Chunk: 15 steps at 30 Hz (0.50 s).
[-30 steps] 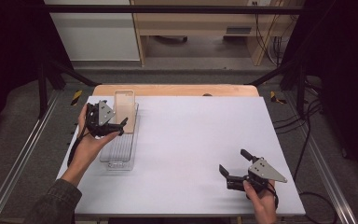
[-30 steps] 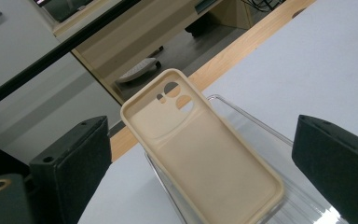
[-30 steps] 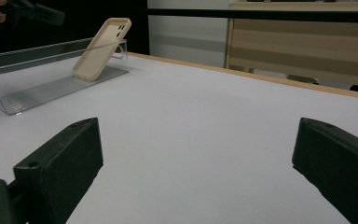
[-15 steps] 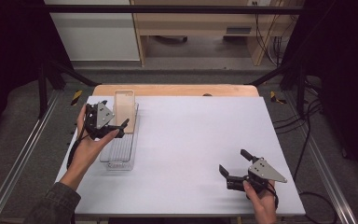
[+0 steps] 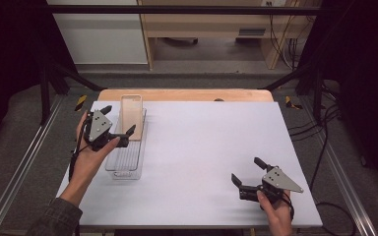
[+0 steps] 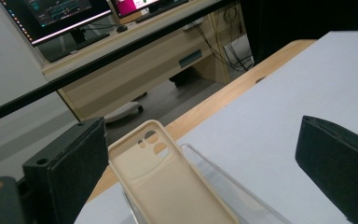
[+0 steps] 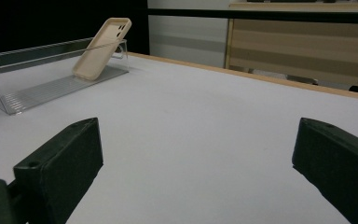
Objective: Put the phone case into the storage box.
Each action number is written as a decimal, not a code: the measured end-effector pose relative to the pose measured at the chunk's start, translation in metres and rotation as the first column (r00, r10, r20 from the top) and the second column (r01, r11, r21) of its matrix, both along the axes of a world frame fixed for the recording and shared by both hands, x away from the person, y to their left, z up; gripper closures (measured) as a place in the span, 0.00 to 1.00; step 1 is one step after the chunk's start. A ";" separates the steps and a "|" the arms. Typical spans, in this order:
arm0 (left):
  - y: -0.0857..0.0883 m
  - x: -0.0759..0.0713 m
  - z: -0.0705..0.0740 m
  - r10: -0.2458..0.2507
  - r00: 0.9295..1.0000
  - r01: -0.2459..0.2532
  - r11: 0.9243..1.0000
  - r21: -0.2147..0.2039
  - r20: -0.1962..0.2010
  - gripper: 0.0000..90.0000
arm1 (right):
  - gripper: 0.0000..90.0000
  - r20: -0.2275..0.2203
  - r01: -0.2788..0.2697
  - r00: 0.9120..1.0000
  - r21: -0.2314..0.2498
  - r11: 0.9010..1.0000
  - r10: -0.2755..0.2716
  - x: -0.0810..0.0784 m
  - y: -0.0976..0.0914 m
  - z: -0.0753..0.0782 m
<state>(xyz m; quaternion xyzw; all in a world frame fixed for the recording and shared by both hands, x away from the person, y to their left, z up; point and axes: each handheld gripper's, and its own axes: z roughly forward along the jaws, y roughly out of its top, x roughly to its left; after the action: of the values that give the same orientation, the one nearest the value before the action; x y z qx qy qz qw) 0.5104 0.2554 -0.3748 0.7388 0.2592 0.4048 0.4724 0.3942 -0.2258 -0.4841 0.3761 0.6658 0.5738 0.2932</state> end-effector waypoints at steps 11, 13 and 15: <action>0.004 -0.013 0.000 -0.049 0.998 0.052 0.995 -0.083 0.031 0.03 | 0.02 0.001 0.000 1.000 0.000 1.000 0.000 0.000 0.000 0.000; 0.005 -0.015 0.001 -0.054 0.998 0.058 0.994 -0.096 0.035 0.03 | 0.02 0.001 0.000 1.000 -0.001 1.000 0.000 0.000 0.000 0.000; 0.006 -0.017 0.001 -0.059 0.997 0.063 0.992 -0.105 0.041 0.03 | 0.02 0.002 -0.001 1.000 -0.003 1.000 0.001 0.000 0.000 0.000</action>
<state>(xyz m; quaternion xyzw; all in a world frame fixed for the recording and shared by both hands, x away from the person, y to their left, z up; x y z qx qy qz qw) 0.4933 0.2612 -0.3740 0.7123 0.2490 0.3897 0.5280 0.3939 -0.2255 -0.4838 0.3748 0.6666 0.5734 0.2941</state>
